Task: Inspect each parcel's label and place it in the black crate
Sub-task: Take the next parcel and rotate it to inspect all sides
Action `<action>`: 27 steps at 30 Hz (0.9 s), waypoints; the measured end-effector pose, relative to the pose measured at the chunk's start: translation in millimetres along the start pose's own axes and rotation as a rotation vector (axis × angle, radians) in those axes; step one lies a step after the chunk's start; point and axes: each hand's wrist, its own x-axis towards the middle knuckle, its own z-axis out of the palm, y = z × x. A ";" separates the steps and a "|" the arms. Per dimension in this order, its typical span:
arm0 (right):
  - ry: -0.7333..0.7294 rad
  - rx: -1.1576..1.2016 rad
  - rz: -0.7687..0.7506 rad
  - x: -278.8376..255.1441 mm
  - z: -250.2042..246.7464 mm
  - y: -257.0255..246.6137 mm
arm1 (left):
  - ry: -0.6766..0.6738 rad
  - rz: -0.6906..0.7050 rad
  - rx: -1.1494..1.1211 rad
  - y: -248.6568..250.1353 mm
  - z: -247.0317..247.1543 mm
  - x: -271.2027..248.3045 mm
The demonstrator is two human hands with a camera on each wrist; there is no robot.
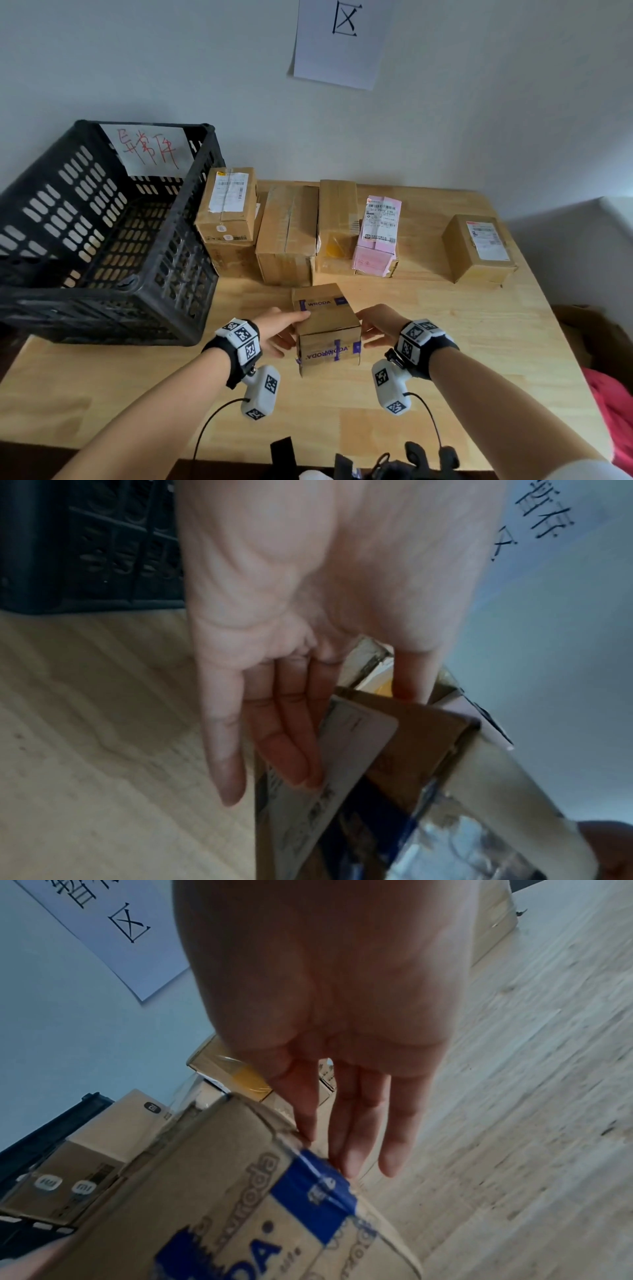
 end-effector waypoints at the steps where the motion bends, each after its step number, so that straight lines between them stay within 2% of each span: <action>1: -0.009 0.060 0.009 0.7 -0.7 0.6 | -0.014 -0.006 -0.006 2.1 -1.0 -1.1; 4: -0.036 0.118 -0.025 -1.1 -1.1 -4.3 | -0.111 -0.021 -0.100 7.1 -4.8 -1.6; 6: -0.050 0.105 -0.082 -4.3 -1.2 -11.3 | -0.148 0.036 -0.125 11.7 -8.1 -4.5; 10: -0.134 0.066 -0.148 -10.0 -2.0 -23.4 | -0.056 0.092 -0.101 17.4 -12.4 -5.7; 12: -0.145 -0.048 -0.156 -9.1 0.5 -25.8 | -0.003 0.095 -0.067 16.7 -12.4 -4.3; 16: -0.012 -0.286 -0.213 -0.1 8.9 -26.0 | 0.032 0.109 -0.126 13.1 -15.5 4.2; 18: 0.029 -0.291 -0.224 3.8 10.1 -29.0 | 0.049 0.116 -0.140 14.6 -16.4 7.2; 27: 0.018 -0.320 -0.220 11.4 4.3 -35.5 | 0.013 0.105 -0.150 25.2 -16.2 8.2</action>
